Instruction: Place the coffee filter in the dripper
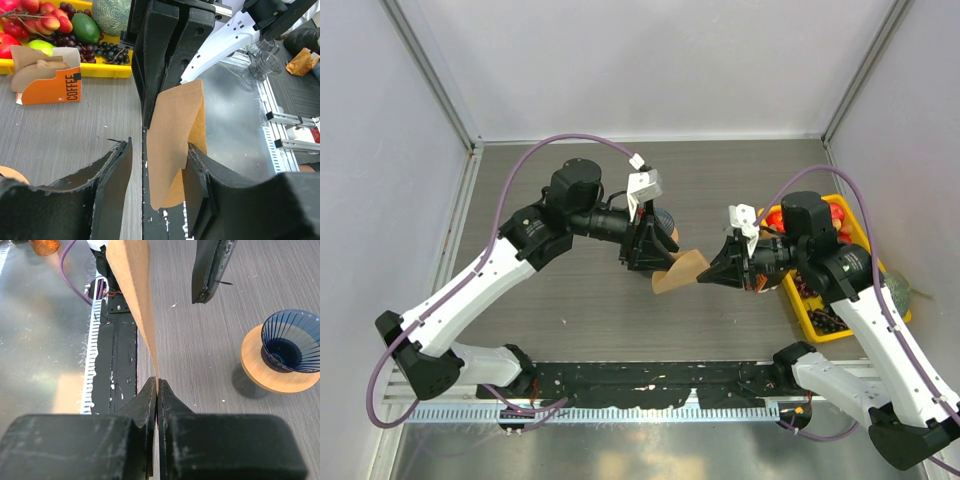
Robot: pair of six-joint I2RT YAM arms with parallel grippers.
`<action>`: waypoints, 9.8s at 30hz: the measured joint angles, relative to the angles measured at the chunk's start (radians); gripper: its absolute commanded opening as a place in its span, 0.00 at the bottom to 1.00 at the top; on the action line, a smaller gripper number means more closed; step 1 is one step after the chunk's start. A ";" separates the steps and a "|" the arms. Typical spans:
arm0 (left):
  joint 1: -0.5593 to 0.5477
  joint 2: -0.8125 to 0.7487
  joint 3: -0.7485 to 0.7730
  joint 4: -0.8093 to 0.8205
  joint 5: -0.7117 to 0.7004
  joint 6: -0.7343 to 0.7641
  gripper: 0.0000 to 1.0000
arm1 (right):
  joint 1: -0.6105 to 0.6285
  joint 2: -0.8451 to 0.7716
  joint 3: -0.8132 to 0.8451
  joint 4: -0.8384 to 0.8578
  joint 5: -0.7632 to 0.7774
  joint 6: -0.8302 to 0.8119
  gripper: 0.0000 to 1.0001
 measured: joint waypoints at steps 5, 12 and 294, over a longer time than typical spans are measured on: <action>-0.001 0.007 -0.004 0.000 -0.005 0.004 0.48 | 0.005 0.011 0.001 0.000 -0.011 0.004 0.05; -0.001 0.021 -0.013 0.000 -0.023 0.016 0.14 | 0.011 0.022 0.006 0.002 -0.026 0.009 0.05; 0.263 -0.289 -0.267 0.012 -0.041 -0.298 0.26 | 0.536 0.411 0.462 -0.046 0.669 -0.162 0.29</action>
